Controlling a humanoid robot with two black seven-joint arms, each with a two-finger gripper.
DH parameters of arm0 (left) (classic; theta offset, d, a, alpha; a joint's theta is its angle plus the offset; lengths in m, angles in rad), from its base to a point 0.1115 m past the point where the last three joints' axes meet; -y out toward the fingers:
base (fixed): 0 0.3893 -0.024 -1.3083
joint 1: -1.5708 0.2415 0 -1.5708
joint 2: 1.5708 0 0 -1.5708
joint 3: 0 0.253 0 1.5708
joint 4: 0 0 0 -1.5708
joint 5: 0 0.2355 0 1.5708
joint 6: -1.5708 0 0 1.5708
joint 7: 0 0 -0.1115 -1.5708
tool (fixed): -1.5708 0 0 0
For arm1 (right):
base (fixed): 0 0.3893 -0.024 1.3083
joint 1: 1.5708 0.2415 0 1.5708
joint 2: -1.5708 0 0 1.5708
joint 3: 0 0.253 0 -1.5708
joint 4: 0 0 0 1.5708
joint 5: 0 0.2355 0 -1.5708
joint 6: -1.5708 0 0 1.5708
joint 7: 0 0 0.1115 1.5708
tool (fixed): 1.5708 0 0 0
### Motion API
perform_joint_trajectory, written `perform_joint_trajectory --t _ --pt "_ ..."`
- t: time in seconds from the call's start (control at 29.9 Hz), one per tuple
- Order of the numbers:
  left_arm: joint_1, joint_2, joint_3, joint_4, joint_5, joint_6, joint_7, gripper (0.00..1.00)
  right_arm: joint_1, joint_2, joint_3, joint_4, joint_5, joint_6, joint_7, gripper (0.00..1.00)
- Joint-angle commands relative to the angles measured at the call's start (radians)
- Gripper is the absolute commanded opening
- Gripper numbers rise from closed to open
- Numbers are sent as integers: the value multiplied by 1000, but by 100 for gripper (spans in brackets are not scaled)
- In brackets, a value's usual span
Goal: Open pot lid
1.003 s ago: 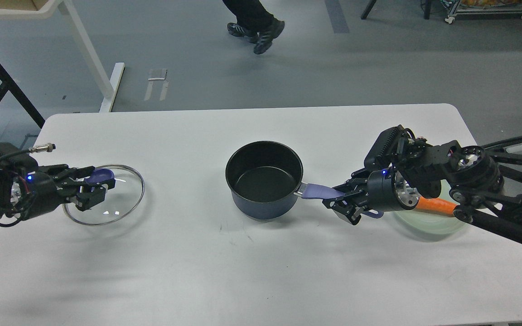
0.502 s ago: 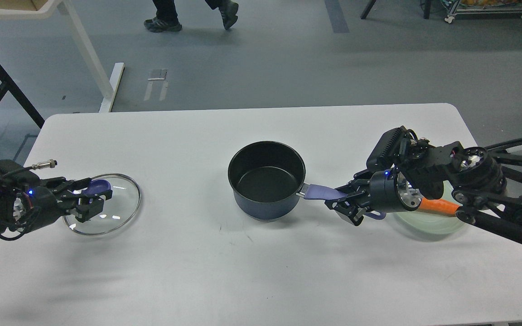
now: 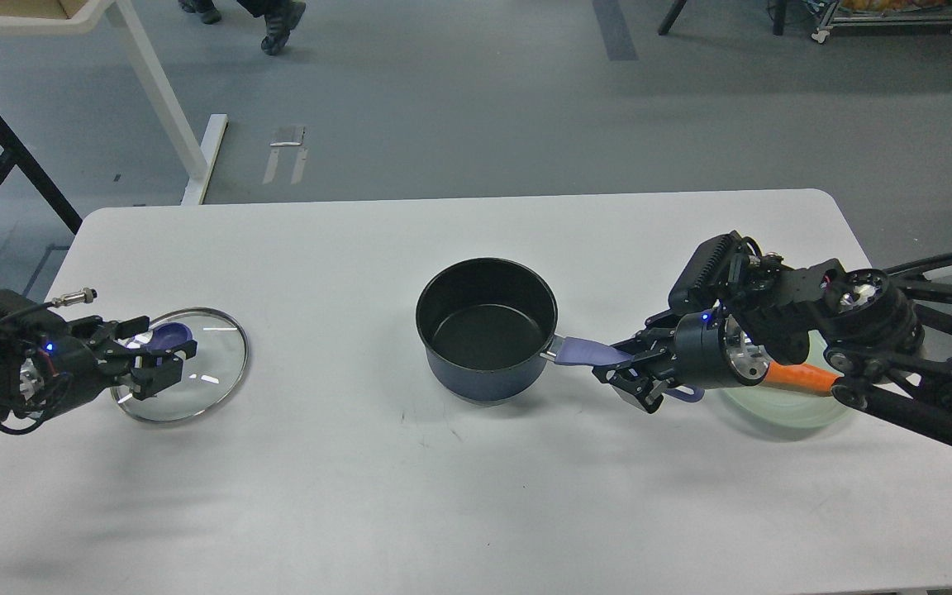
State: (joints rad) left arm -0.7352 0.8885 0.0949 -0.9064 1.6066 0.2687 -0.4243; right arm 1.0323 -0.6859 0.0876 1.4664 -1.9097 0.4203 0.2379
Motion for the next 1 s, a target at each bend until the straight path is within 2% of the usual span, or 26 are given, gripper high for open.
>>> perform_joint_trajectory --t 0.0,0.07,0.13,0.23,0.33,0.54,0.7,0.74,0.84,0.97 --pt "-15 10 -20 -6 -63 -8 -14 93 0 -1 1 0 0 -2 0 28" --pt "-47 17 -23 -6 -191 -16 -30 99 0 -3 3 0 1 -2 0 38" --pt "-99 20 -15 -6 -351 -43 -47 99 -2 -3 8 -3 3 -9 0 52" --pt "-164 20 -15 3 -561 -124 -44 99 -2 -1 20 -1 9 -9 6 56" --pt "-200 20 -15 4 -671 -177 -38 99 -2 -1 26 -1 11 -11 8 66" --pt "-245 9 -30 4 -753 -175 -41 99 -5 -1 76 -5 50 -12 8 83" --pt "-245 1 -76 6 -1018 -192 -41 99 -5 -3 216 -23 190 -43 6 91" --pt "-244 -6 -81 7 -1080 -192 -41 99 -5 -3 239 -31 230 -55 4 95" --pt "-250 -75 -86 44 -1287 -192 -39 99 -8 -4 296 -75 383 -116 4 97" --pt "-248 -176 -130 151 -1502 -204 -37 99 -14 -3 316 -132 567 -302 3 97"
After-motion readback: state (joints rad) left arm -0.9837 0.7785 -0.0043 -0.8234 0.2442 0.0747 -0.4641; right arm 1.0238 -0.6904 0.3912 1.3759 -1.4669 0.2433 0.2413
